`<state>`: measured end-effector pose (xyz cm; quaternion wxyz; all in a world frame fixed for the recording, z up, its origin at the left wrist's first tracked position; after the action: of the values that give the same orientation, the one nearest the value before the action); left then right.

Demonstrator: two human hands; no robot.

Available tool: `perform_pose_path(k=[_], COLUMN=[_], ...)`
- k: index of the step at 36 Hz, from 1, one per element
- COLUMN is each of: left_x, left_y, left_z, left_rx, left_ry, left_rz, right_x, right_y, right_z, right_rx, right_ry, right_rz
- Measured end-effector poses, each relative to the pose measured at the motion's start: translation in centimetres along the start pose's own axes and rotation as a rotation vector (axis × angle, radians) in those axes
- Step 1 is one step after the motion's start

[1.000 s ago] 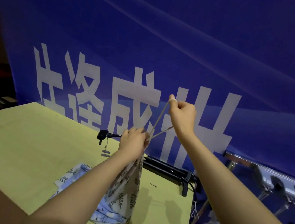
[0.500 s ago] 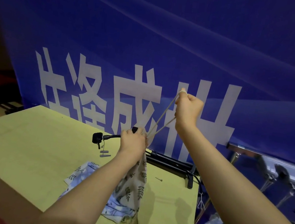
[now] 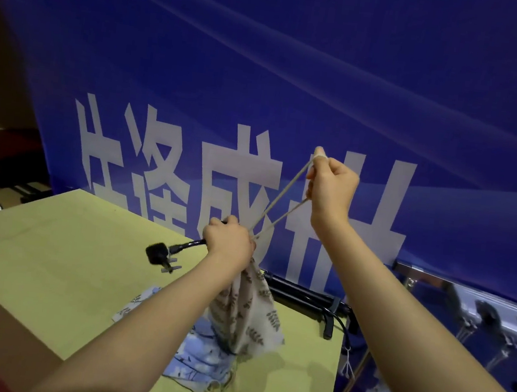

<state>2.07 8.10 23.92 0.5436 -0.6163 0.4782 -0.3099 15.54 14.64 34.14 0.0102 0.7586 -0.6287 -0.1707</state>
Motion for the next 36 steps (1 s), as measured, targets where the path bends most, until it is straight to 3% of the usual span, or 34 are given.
perform_pose_path(k=[9, 21, 27, 36], left_x=[2.7, 9.3, 12.3, 15.0], left_y=[-4.2, -4.1, -3.9, -3.2], left_z=[6.2, 20.4, 27.6, 36.6], left_rx=[0.038, 0.008, 0.01, 0.223], left_ry=[-0.017, 0.16, 0.235, 0.381], left_rz=[-0.02, 0.001, -0.094, -0.248], right_x=[0.6, 5.2, 7.7, 9.6], right_y=[-6.1, -20.1, -27.8, -36.5], right_z=[-4.2, -5.5, -5.5, -4.7], right_rx=[-0.05, 0.109, 0.162, 0.281], right_ry=[-0.061, -0.086, -0.073, -0.026], right_rz=[-0.014, -0.029, 0.01, 0.026])
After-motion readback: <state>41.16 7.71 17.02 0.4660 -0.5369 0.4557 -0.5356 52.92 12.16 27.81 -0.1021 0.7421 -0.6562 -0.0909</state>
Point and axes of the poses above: each hand's wrist, its own x-axis away from the middle knuckle, its own y-axis out of the palm, z = x × y, the point moved 5 cm from there along -x, towards the middle knuckle, and after that the axes turned 15 degrees about y, right-handed, at the moved point
